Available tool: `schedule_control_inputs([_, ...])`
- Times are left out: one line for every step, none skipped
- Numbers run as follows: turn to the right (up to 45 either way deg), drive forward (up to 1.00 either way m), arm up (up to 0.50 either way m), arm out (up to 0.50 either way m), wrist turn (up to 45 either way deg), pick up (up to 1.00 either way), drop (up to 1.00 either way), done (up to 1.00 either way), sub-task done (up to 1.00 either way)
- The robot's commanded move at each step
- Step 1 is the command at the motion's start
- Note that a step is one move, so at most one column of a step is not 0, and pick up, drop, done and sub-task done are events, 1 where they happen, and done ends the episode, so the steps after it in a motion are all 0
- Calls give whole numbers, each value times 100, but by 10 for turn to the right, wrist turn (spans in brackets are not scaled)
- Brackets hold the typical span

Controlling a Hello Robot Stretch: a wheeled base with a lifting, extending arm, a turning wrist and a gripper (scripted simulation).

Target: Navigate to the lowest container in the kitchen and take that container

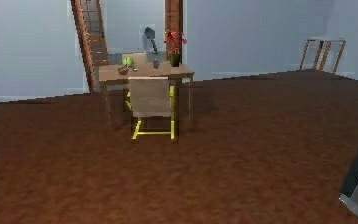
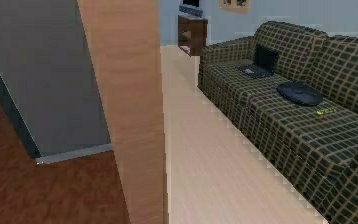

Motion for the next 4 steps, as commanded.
schedule_control_inputs([-150, 0, 0, 0, 0, 0, 0, 0, 0])
schedule_control_inputs([0, 10, 0, 0, 0, 0, 0, 0, 0])
schedule_control_inputs([-450, 0, 0, 0, 0, 0, 0, 0, 0])
schedule_control_inputs([-180, 0, 0, 0, 0, 0, 0, 0, 0])
